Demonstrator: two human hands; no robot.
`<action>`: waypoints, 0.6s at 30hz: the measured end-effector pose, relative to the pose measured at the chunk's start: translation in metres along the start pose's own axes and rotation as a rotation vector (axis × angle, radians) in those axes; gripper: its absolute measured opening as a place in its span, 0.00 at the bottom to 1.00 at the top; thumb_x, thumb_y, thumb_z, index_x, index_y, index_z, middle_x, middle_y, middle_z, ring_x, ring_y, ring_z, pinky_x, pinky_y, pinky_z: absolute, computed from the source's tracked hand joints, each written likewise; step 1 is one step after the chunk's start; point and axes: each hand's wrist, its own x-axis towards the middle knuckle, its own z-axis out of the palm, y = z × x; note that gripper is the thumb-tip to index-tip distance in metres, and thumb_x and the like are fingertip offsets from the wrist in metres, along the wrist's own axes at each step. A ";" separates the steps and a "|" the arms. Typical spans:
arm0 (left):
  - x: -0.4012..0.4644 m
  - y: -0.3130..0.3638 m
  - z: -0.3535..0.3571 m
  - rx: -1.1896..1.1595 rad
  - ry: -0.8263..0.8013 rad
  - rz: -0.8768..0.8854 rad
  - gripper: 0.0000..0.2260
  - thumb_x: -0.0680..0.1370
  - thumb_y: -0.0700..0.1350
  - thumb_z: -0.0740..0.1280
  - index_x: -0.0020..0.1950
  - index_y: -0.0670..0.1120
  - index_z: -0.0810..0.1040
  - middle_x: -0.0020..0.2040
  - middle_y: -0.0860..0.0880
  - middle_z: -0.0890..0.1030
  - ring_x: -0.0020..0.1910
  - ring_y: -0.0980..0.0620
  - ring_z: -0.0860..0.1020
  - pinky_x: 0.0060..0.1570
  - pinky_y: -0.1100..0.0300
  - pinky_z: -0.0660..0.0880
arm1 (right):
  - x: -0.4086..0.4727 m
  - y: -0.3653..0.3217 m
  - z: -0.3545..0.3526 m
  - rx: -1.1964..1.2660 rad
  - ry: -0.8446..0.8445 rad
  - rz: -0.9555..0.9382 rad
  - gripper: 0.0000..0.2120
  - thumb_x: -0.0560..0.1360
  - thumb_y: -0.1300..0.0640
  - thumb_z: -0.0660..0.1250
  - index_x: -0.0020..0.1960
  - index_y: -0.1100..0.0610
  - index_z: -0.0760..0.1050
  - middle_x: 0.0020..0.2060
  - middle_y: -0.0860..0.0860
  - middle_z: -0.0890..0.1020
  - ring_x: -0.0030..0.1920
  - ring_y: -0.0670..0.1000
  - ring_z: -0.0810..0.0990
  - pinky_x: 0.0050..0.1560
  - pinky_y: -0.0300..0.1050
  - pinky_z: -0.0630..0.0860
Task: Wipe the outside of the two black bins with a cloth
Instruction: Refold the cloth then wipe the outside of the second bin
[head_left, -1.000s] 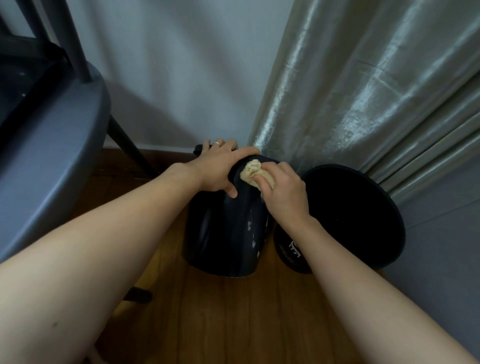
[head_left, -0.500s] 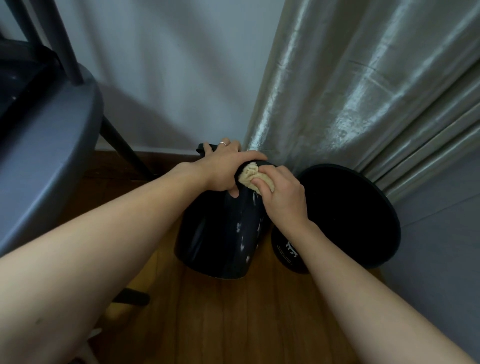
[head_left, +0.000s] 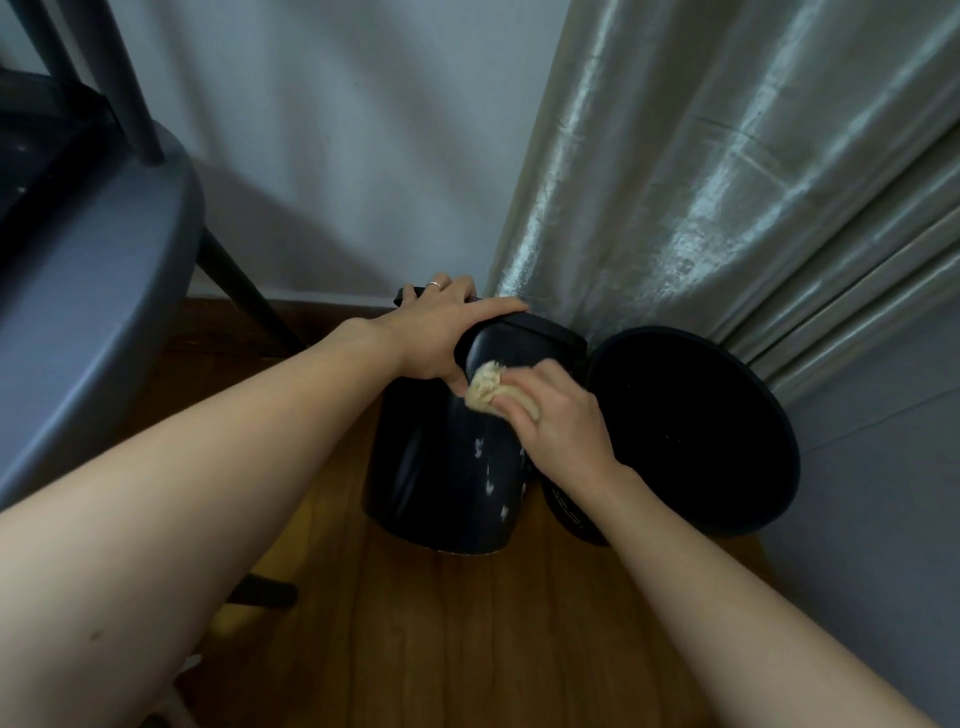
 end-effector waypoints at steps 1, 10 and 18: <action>-0.001 0.000 0.000 0.009 0.001 0.001 0.50 0.65 0.54 0.79 0.75 0.69 0.49 0.58 0.48 0.65 0.60 0.46 0.62 0.64 0.40 0.62 | -0.008 0.000 0.003 0.000 -0.031 -0.056 0.14 0.77 0.46 0.64 0.59 0.51 0.77 0.46 0.50 0.75 0.39 0.53 0.78 0.35 0.54 0.79; -0.003 -0.003 0.002 0.028 0.010 -0.019 0.50 0.65 0.55 0.79 0.76 0.67 0.48 0.61 0.47 0.65 0.63 0.44 0.61 0.65 0.38 0.61 | 0.008 -0.008 0.001 -0.105 0.053 0.010 0.12 0.78 0.50 0.67 0.58 0.53 0.77 0.46 0.51 0.75 0.38 0.56 0.79 0.34 0.53 0.79; -0.003 -0.005 0.003 0.015 0.015 -0.020 0.51 0.64 0.54 0.80 0.75 0.68 0.49 0.58 0.49 0.64 0.61 0.45 0.62 0.64 0.39 0.61 | -0.049 -0.001 0.015 -0.131 -0.149 -0.226 0.12 0.78 0.48 0.65 0.56 0.53 0.78 0.45 0.50 0.75 0.36 0.49 0.76 0.29 0.46 0.77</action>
